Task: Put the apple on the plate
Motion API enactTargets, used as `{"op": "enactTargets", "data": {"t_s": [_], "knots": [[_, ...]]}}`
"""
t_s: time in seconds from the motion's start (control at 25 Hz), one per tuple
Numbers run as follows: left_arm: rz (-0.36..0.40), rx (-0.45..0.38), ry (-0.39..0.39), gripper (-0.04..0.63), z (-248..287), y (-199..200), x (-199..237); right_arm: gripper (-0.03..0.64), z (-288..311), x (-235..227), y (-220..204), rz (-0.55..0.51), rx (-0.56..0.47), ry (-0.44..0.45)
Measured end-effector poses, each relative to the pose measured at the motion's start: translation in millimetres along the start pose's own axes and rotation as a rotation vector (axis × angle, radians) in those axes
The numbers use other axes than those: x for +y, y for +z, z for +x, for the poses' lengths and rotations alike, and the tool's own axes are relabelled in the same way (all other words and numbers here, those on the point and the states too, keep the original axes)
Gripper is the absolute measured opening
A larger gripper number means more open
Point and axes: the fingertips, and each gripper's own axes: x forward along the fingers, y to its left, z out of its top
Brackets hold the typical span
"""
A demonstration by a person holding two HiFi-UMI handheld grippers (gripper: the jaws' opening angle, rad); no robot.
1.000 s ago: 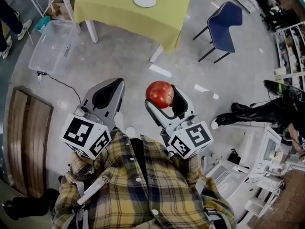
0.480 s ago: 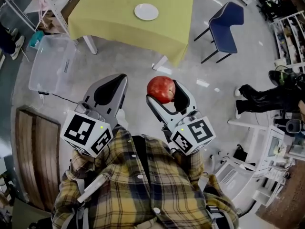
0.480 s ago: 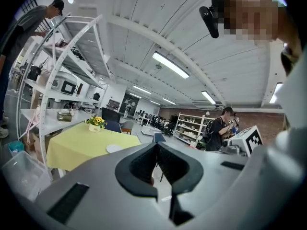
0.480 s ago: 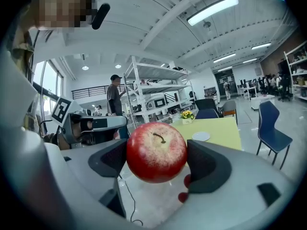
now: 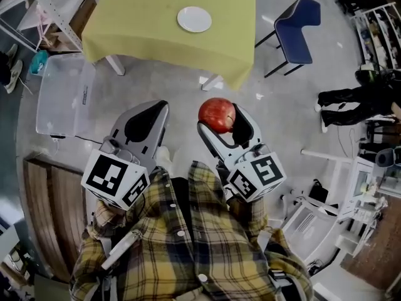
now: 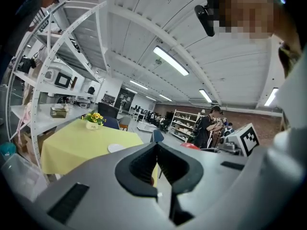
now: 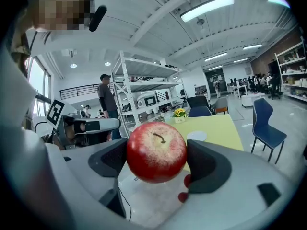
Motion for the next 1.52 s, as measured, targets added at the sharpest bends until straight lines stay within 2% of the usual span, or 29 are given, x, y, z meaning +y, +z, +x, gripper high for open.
{"op": "enactTargets", "data": {"t_s": [0.24,0.56,0.76,1.16,1.36,1.52], "knots": [[-0.043,0.000,0.022,0.008,16.0,6.1,36.4,0.371,38.3,-12.6,5.4,0.000,0.048,0.002],[-0.043,-0.026,0.072,0.008,53.6,26.1,70.0,0.371,87.8,-47.6,26.4,-0.022,0.050,0.049],[-0.034,-0.044,0.067,0.008,95.9,54.1,86.1,0.371,112.8,-76.3,56.8,-0.023,0.037,0.054],[-0.005,-0.080,0.052,0.008,203.8,95.3,110.1,0.371,158.8,-165.9,104.5,-0.050,0.004,0.056],[-0.025,-0.078,0.064,0.008,231.7,99.4,115.9,0.371,172.1,-190.3,115.0,-0.055,0.016,0.079],[-0.037,-0.067,0.073,0.008,239.1,99.6,138.6,0.371,196.4,-192.3,112.3,-0.041,0.033,0.087]]}}
